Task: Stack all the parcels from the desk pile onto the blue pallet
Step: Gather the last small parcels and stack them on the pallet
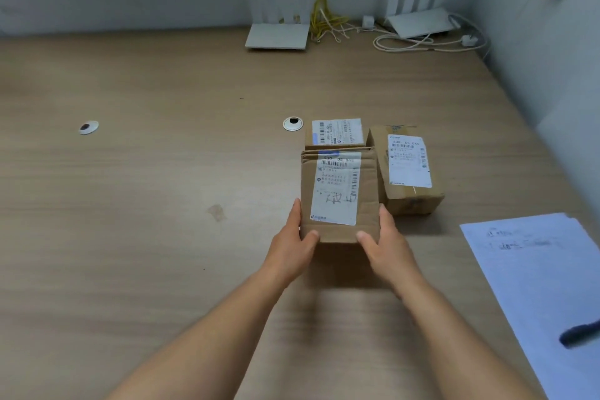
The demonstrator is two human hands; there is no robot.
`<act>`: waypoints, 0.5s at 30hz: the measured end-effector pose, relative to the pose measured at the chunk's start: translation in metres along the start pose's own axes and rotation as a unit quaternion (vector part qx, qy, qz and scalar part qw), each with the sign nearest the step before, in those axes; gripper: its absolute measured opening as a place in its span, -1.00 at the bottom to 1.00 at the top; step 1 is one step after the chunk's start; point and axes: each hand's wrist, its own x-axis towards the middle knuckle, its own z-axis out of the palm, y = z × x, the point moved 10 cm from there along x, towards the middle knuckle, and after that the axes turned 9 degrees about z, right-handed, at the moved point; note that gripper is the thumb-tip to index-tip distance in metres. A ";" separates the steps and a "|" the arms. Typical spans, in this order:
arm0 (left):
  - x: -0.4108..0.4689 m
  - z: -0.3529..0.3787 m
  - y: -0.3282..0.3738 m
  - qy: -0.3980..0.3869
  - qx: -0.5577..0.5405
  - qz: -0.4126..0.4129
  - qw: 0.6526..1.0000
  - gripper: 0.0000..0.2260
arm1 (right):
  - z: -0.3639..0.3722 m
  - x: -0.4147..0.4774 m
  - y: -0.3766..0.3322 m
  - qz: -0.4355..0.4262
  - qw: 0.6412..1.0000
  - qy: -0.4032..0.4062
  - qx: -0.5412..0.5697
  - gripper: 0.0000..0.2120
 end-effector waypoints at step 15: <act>-0.068 -0.117 -0.015 0.128 -0.039 0.024 0.991 -0.31 | 0.061 -0.051 -0.106 -0.154 0.987 -0.014 -0.037 -0.35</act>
